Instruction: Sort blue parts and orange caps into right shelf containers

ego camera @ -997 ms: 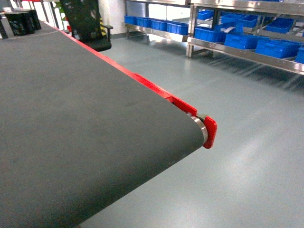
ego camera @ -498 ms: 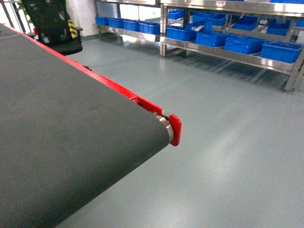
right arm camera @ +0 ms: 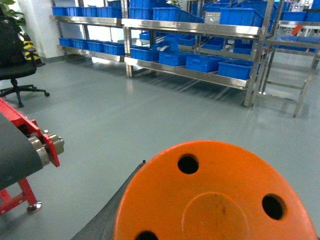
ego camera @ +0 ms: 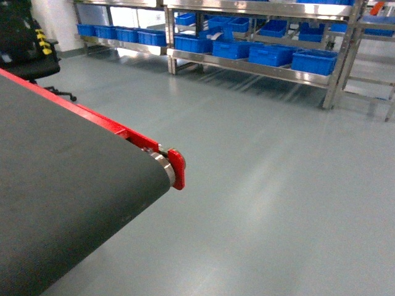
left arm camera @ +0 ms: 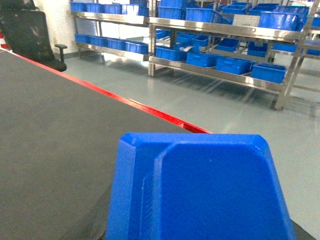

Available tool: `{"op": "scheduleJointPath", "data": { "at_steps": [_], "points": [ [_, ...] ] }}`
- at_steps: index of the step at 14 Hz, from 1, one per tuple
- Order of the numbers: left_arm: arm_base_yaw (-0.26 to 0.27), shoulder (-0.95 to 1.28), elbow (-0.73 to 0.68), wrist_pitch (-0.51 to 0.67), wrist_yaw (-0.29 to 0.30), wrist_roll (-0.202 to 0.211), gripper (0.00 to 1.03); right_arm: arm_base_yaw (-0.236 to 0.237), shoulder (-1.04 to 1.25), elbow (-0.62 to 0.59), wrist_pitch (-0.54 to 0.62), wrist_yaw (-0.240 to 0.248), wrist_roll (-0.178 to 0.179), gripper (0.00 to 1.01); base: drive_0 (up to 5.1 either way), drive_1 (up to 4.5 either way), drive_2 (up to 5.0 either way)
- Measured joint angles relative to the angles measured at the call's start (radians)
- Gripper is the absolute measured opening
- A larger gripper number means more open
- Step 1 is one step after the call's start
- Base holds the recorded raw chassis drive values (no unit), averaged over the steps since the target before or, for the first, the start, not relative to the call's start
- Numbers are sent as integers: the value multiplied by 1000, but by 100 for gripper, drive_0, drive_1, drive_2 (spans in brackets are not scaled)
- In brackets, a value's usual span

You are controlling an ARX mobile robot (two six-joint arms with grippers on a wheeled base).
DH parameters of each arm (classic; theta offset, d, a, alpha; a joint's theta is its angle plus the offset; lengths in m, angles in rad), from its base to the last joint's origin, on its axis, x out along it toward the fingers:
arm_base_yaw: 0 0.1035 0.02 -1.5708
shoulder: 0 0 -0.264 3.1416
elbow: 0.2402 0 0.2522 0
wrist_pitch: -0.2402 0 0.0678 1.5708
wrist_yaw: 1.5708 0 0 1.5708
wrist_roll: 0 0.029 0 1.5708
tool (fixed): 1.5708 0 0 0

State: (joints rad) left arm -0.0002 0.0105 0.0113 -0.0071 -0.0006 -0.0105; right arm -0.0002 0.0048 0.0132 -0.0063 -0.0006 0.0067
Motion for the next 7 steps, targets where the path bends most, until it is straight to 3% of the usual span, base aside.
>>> {"op": "scheduleJointPath", "data": {
  "at_steps": [7],
  "points": [
    [0,0,0,0,0,0,42,0,0,0,0,0,0,43,-155,-155,-155]
  ]
}}
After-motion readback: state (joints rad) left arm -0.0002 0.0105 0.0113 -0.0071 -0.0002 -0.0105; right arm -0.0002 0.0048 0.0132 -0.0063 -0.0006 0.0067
